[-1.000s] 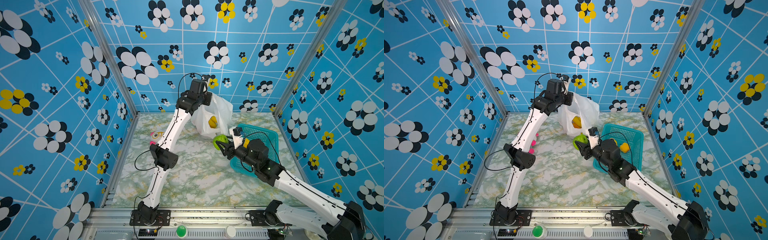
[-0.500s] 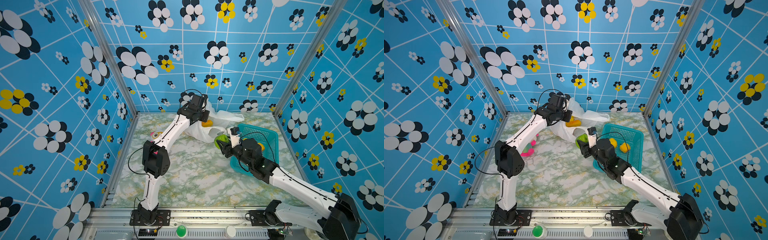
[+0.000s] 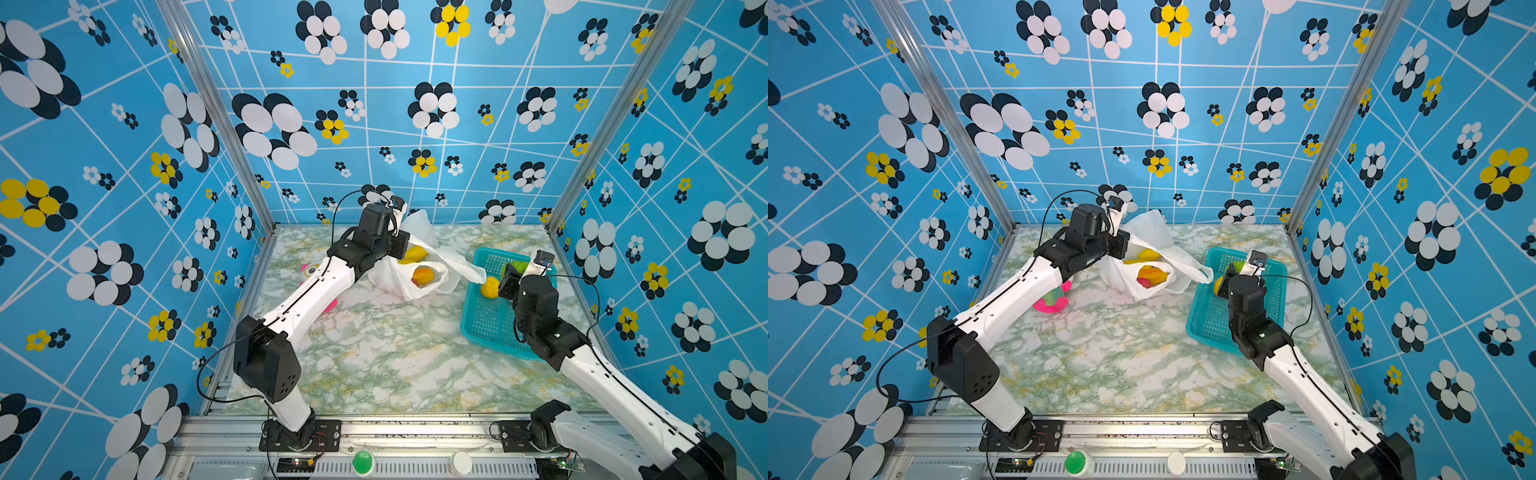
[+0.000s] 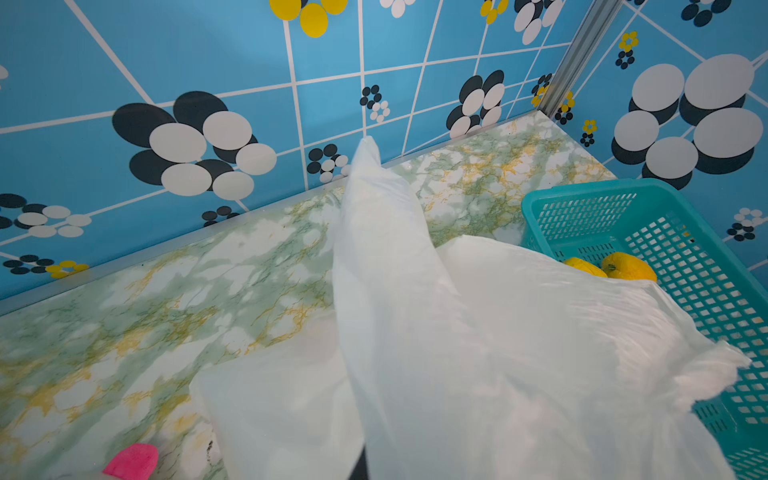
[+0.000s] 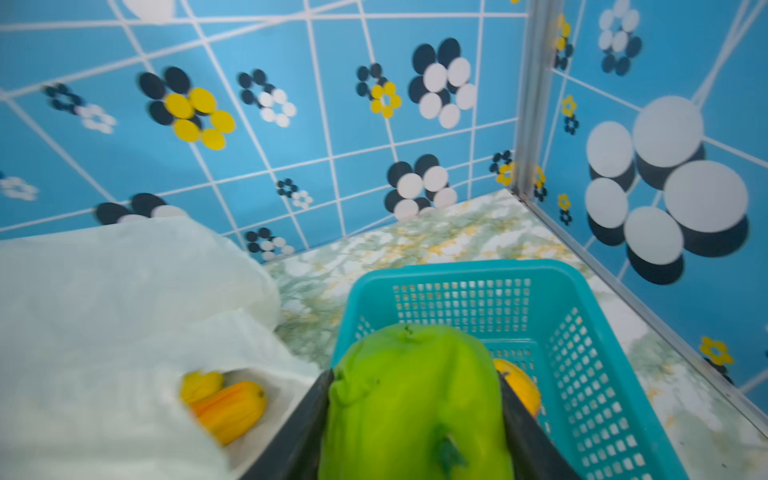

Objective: Untie the knot of the plastic bag and take out the fruit
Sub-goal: 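Carry the green fruit over the teal basket with the right gripper, then lower the green fruit into the basket and open the right gripper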

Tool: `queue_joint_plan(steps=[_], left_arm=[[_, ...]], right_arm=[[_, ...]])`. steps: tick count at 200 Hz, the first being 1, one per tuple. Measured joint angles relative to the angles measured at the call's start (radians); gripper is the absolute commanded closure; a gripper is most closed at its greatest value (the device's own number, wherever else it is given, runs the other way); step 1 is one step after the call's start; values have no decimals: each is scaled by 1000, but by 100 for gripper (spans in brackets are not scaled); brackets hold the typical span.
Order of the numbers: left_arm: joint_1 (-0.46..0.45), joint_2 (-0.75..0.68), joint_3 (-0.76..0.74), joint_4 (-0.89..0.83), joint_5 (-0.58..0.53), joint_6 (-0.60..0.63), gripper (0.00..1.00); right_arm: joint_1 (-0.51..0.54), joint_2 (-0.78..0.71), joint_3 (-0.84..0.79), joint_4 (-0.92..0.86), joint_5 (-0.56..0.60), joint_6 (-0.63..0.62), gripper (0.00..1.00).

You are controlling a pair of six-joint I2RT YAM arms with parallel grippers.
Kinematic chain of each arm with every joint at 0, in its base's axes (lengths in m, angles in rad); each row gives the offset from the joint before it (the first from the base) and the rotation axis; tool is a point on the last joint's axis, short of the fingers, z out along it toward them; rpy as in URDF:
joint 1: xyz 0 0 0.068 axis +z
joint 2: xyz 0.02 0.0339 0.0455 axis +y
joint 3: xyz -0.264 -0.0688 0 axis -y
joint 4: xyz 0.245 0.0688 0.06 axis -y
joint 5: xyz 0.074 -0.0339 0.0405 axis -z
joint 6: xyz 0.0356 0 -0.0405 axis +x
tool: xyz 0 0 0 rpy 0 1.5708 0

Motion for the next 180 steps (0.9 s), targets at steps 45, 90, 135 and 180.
queue_joint_plan(steps=[45, 90, 135, 180], left_arm=[[0, 6, -8, 4, 53, -2, 100], [0, 14, -8, -16, 79, 0, 100], [0, 14, -8, -17, 82, 0, 100], [0, 14, -8, -17, 90, 0, 100]], right_arm=[[-148, 280, 82, -71, -84, 91, 90], [-199, 500, 181, -89, -186, 129, 71], [-203, 548, 208, -91, -207, 149, 37], [-203, 522, 205, -101, -218, 161, 13]])
